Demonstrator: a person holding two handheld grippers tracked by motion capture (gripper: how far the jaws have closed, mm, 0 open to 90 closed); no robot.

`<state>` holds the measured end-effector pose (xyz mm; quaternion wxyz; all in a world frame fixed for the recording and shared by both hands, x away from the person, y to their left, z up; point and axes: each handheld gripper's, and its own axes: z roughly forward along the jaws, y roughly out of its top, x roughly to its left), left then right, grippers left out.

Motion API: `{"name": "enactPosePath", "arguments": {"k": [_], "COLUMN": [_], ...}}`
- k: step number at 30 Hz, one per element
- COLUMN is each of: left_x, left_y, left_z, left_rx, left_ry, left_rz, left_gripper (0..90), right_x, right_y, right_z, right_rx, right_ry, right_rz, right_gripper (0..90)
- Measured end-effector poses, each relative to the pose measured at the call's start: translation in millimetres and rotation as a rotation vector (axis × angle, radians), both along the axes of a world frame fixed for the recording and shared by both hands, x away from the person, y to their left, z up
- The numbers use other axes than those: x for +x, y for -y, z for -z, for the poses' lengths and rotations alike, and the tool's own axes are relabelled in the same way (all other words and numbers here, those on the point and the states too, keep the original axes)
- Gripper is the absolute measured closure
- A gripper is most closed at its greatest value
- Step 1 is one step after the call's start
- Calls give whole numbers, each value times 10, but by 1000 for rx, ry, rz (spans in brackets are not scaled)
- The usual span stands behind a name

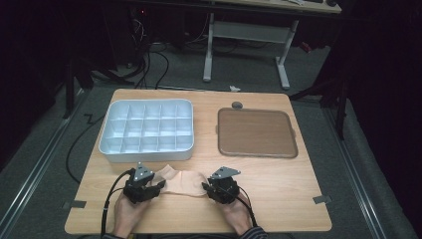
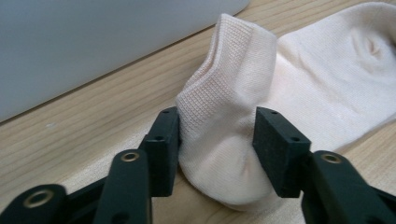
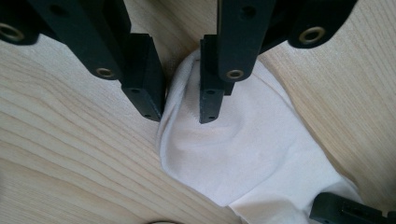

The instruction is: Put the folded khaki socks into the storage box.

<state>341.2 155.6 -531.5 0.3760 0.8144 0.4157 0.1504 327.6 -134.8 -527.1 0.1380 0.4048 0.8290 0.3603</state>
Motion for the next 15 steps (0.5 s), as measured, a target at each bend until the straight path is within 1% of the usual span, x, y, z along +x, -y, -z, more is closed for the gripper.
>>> {"name": "enactPosePath", "arguments": {"k": [2, 4, 5, 6, 10, 11, 12, 15], "left_x": [1, 5, 5, 7, 15, 19, 26, 31], "left_y": [-1, -6, -6, -7, -15, -18, -22, -22], "left_z": [-1, -3, -3, -4, -7, -9, -12, -15], "left_rx": [-3, -17, -17, -23, -33, -38, -43, -50], "left_ry": [-2, -11, -11, -17, -27, -33, -42, -49], "left_rz": [2, 5, 5, 6, 16, 18, 24, 32], "left_gripper": [559, 593, 610, 610, 668, 668, 700, 741], "right_x": [-2, -13, -16, -16, -22, -22, -22, -22], "right_y": [1, -11, -14, -14, -8, -8, -9, -7], "right_z": [4, 1, -2, -2, 6, 6, 5, 8], "right_rx": [-1, -20, -23, -23, -13, -13, -11, -9], "right_ry": [3, 13, 13, 13, 11, 11, 7, 10], "right_rz": [-4, -20, -21, -21, -29, -29, -30, -32], "right_gripper": [730, 747, 751, 751, 788, 788, 799, 816]}}
